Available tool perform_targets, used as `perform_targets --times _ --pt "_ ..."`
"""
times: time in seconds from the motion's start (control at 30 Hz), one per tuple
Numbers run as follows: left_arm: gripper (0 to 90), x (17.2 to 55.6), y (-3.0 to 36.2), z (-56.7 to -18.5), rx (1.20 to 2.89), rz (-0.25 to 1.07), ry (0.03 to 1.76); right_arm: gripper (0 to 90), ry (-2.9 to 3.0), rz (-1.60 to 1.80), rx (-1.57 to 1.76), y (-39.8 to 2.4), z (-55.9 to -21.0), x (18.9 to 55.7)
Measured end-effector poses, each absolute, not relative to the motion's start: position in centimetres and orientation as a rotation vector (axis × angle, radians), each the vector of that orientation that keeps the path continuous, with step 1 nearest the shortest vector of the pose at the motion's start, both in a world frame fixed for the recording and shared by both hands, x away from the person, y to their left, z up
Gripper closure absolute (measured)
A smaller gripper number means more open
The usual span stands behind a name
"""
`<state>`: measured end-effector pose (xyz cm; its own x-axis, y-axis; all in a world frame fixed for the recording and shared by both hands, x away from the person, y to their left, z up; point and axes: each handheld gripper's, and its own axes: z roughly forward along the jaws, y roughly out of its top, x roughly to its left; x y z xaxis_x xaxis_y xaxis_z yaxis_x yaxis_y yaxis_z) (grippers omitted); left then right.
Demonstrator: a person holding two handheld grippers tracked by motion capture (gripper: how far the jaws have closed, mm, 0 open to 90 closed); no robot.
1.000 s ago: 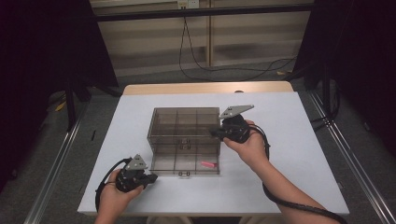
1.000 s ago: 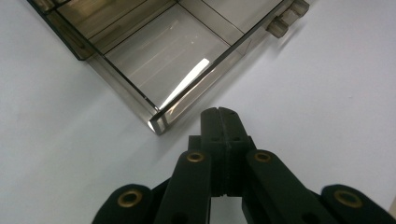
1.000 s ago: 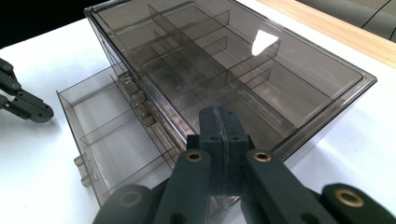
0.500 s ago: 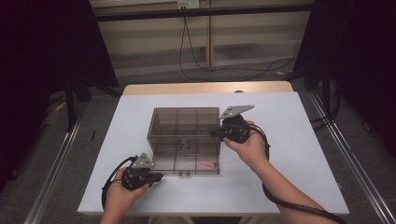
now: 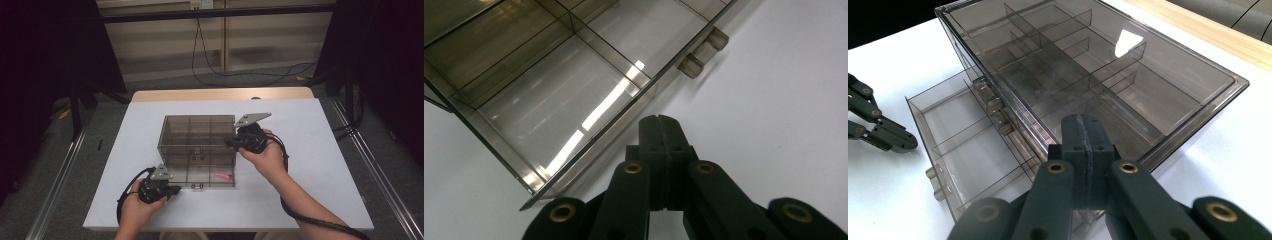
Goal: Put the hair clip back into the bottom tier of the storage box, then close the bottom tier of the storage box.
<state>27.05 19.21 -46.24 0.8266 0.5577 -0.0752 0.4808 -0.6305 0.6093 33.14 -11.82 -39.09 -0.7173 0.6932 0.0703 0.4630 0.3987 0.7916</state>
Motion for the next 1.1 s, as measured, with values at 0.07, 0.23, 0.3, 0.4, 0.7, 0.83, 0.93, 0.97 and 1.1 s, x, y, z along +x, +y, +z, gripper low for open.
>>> perform_targets --times 0.07,0.23,0.3,0.4,0.7,0.83,0.93,0.97,1.1 --pt "90.0 27.1 19.0 -46.3 2.376 0.164 0.764 90.0 2.387 1.224 1.017 -11.8 -39.1 33.1" --pt "90.0 27.1 18.8 -46.2 2.381 0.173 0.761 90.0 2.388 1.22 1.011 -11.8 -39.1 33.2" --pt "90.0 27.1 18.7 -46.2 2.376 0.179 0.762 90.0 2.387 1.22 1.012 -11.8 -39.1 33.1" --pt "90.0 27.2 18.6 -46.3 2.375 0.179 0.761 90.0 2.386 1.222 1.013 -11.8 -39.1 33.1" --pt "90.0 27.4 18.2 -46.5 2.373 0.179 0.764 90.0 2.383 1.226 1.014 -11.8 -39.2 33.1" --pt "90.0 27.4 17.9 -46.5 2.384 0.18 0.766 90.0 2.381 1.232 1.014 -11.8 -39.2 33.1" --pt "90.0 27.6 17.9 -46.5 2.386 0.189 0.763 90.0 2.383 1.228 1.016 -11.8 -39.2 33.1" --pt "90.0 27.6 17.8 -46.5 2.384 0.185 0.768 90.0 2.383 1.225 1.013 -11.8 -39.2 33.1" --pt "90.0 27.7 17.9 -46.5 2.377 0.199 0.772 90.0 2.385 1.224 1.012 -11.8 -39.1 33.1"
